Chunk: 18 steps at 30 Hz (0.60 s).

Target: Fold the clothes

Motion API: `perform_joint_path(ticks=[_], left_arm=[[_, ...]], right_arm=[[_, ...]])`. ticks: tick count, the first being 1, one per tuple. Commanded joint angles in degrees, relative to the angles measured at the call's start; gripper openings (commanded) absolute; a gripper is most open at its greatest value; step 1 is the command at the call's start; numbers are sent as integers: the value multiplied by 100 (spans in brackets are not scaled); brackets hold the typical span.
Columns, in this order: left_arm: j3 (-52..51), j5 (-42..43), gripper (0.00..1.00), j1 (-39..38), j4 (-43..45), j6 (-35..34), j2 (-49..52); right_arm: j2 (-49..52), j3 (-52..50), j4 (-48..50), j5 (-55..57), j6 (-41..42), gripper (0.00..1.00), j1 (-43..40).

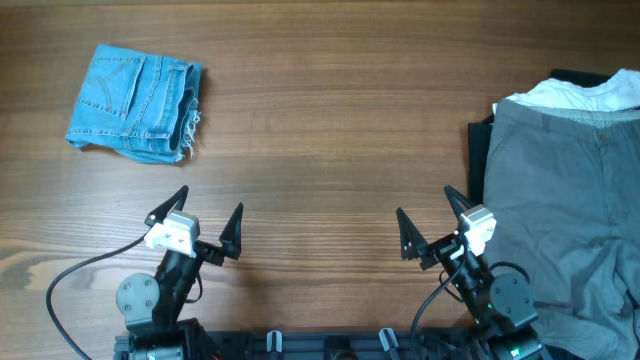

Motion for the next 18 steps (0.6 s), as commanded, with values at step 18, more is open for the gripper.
perform_joint_path(ticks=[18], left_arm=[[-48, 367, 100, -31, 37, 26, 0]], right_arm=[[-46, -4, 308, 131, 671, 100, -17]])
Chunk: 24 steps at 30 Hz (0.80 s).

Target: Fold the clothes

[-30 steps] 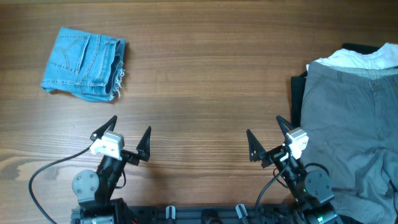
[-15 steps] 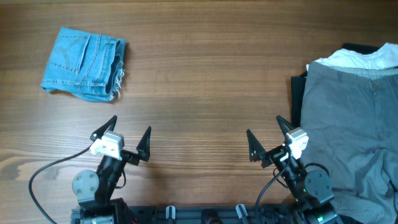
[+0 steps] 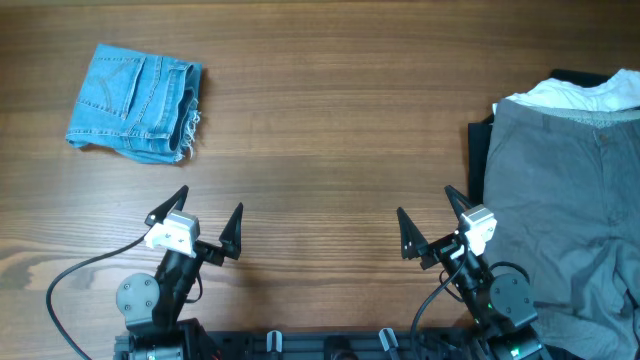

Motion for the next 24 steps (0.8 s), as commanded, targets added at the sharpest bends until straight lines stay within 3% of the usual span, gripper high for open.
perform_joint_path(ticks=[1, 2, 4, 6, 9, 11, 16, 18, 20, 22, 24], left_arm=[[-48, 498, 100, -31, 52, 26, 0], [-46, 1095, 100, -31, 55, 2, 0], [35, 1602, 100, -31, 175, -828, 0], [354, 1556, 100, -26, 227, -1025, 2], [1700, 420, 100, -26, 136, -1025, 350], [2579, 354, 100, -26, -431, -1025, 1176], [5615, 326, 100, -26, -3727, -951, 4454], [6476, 328, 100, -26, -4472, -861, 5346], [6806, 330, 100, -26, -4732, -765, 5814], [6832, 417, 100, -26, -4931, -809, 6078], [6832, 415, 100, -26, -5206, -807, 6273]], right_arm=[[-46, -2, 404, 55, 1147, 100, -17], [-46, 9, 492, -240, 1281, 100, -17], [-9, 219, 431, -866, 1274, 100, -17], [160, 640, 181, -1126, 940, 100, -17], [1196, 2194, -1537, -966, 568, 100, -17], [2376, 3211, -2527, -839, 564, 100, -17], [5786, 6002, -4074, -1056, 568, 100, -17], [6647, 6671, -4454, -1244, 492, 100, -17], [7165, 6964, -4612, -852, 326, 100, -66], [7558, 7018, -4728, 81, 949, 100, -372], [8061, 7018, -4802, 713, 1563, 99, -1191]])
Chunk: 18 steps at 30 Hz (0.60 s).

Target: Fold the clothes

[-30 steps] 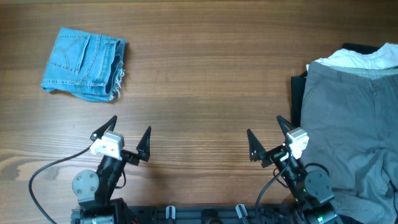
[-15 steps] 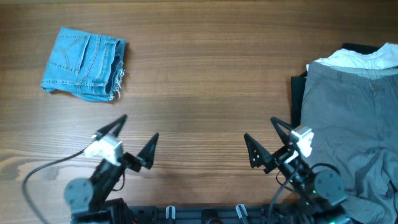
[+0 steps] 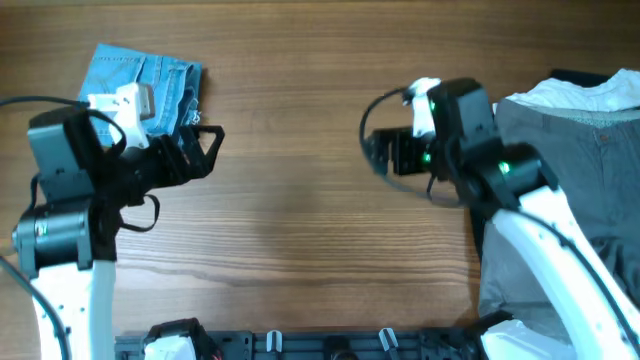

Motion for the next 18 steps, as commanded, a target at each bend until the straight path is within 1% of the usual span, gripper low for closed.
perform_joint_path(ticks=[1, 2, 4, 7, 9, 11, 13, 14, 17, 18], left_arm=[[107, 68, 100, -15, -293, 109, 225], [107, 70, 100, -15, -378, 107, 269], [107, 87, 100, -15, -444, 109, 280], [107, 22, 100, -15, -431, 107, 291], [107, 24, 100, -15, -457, 107, 291], [107, 24, 100, -15, -457, 107, 291], [107, 24, 100, -15, -457, 107, 291], [107, 24, 100, -15, -455, 107, 291], [107, 24, 100, -15, -455, 107, 291], [107, 24, 100, -15, -457, 107, 291]], right_arm=[[632, 109, -42, 1147, 872, 100, -1102], [927, 107, 219, 1172, 955, 98, -1641], [1405, 107, 717, 1161, 960, 95, -2352], [2074, 107, 1202, 1156, 929, 89, -2852], [2605, 107, 1469, 1373, 809, 80, -2994], [3023, 107, 1543, 1294, 822, 75, -3025], [3237, 107, 1528, 1296, 807, 73, -3018], [3263, 107, 1508, 1300, 809, 69, -3018], [3276, 26, 1547, 1366, 807, 70, -3025], [3292, -35, 1604, 1377, 807, 62, -3025]])
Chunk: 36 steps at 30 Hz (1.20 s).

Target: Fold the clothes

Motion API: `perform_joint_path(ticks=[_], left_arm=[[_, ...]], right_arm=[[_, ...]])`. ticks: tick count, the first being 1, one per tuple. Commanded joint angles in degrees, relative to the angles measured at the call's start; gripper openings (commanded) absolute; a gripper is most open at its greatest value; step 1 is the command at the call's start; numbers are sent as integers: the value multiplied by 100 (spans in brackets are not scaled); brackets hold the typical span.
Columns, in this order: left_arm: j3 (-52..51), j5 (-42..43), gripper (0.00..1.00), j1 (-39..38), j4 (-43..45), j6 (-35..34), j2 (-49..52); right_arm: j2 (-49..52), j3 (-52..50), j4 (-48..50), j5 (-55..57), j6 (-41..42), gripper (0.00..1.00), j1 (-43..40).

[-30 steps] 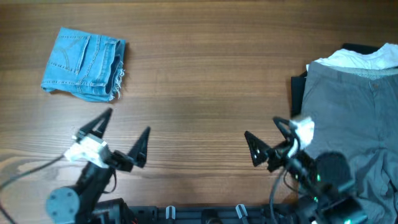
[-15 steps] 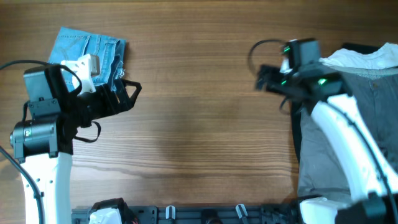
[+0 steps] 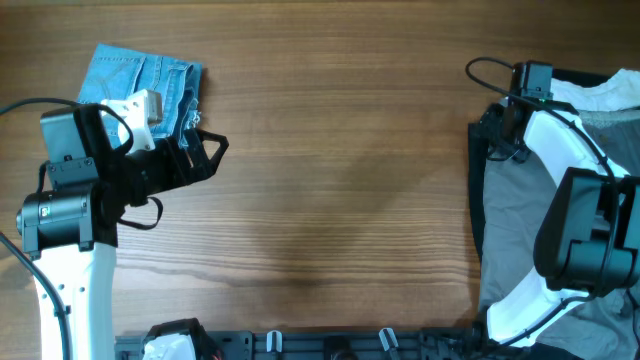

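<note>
Folded blue denim shorts (image 3: 140,75) lie at the far left, partly covered by my left arm. My left gripper (image 3: 208,158) hovers just right of them, open and empty. At the right edge sits a pile: grey trousers (image 3: 615,150) on top, a white garment (image 3: 605,95) behind, a black garment (image 3: 478,215) showing along the left side. My right arm reaches up from the front right. Its gripper (image 3: 497,130) sits at the pile's upper left corner over the black edge. Its fingers are dark against the dark cloth, so their state is unclear.
The wooden table (image 3: 330,190) stretches between the shorts and the pile. A black cable (image 3: 490,68) loops off the right wrist. The arm bases and a rail (image 3: 330,345) line the front edge.
My right gripper has gone from the table's middle right to the left edge of the clothes pile. The left gripper stays beside the denim shorts, shifted only slightly.
Both arms first rested low at the front edge with open grippers, and stayed so at the second moment. Then both were raised, left beside the denim shorts, right over the middle right. Now the right one is at the pile.
</note>
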Motion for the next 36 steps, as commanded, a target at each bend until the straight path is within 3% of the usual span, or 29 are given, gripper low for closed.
perform_joint_path(ticks=[1, 3, 10, 14, 17, 20, 24, 25, 26, 28, 29, 32, 34, 36], left_arm=[[90, 26, 100, -15, -7, 90, 24], [90, 26, 100, -15, -26, 90, 24], [90, 26, 100, -15, -96, 92, 24], [90, 28, 100, -15, -133, 92, 22], [90, 24, 100, -13, -195, 94, 22], [103, -20, 100, -13, -90, 92, 13], [595, -385, 100, -2, -90, 94, -87], [787, -570, 100, -4, -92, 94, -144], [1019, -809, 100, -4, -90, 96, -210], [1405, -1062, 100, -4, -66, 129, -293], [1497, -1062, 100, -11, -35, 149, -297], [1504, -975, 100, -127, -13, 254, -164], [1504, -957, 98, -748, -66, 673, 229], [1504, -1073, 88, -1561, -61, 1069, 929]], right_arm=[[94, -90, 61, 146, 15, 41, -20], [-39, -39, -35, 319, 17, 11, -31], [-1556, 181, 79, 597, -42, 4, -431], [-2343, 181, 520, 538, -748, 4, -511], [-2876, 210, 782, -1657, -988, 4, -367], [-3432, 214, 815, -3095, -673, 4, 586], [-3342, 212, 332, -3224, -737, 5, 3685], [-3099, 212, 302, -3145, -737, 7, 4645], [-2796, 212, 341, -2918, -737, 20, 5523], [-2389, 214, 337, -1965, -730, 66, 6561], [-2444, 221, 249, -1526, -710, 72, 6575], [-3003, 348, -221, -623, -367, 75, 5921], [-3683, 424, -601, -542, 37, 75, 4966], [-4218, 424, -955, -546, 461, 75, 4179]])
